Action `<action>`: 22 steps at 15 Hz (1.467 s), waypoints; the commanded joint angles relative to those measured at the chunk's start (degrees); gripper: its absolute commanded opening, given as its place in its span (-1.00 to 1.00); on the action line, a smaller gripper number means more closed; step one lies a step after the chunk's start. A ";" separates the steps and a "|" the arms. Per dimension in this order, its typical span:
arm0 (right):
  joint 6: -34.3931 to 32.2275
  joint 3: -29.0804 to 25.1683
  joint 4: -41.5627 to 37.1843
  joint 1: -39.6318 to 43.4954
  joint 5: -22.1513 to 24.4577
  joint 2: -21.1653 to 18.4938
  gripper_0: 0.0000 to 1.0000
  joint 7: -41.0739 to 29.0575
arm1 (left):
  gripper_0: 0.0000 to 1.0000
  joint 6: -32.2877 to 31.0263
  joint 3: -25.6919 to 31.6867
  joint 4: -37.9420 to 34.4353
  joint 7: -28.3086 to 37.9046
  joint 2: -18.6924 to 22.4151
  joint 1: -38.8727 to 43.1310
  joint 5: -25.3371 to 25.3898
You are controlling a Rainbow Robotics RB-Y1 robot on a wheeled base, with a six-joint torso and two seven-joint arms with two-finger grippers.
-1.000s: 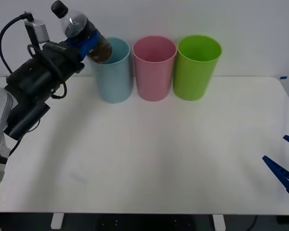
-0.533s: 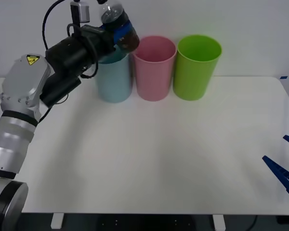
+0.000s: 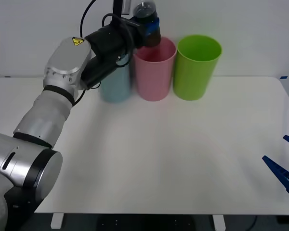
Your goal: Grasp the object on the table and drop it into the matching bin: aluminum can to the light blue bin, PET bottle to the pink bin.
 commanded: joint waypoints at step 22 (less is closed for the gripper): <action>0.00 0.00 0.00 0.00 0.00 0.00 1.00 0.00 | 1.00 6.60 0.36 1.71 -0.73 -2.51 -1.38 2.34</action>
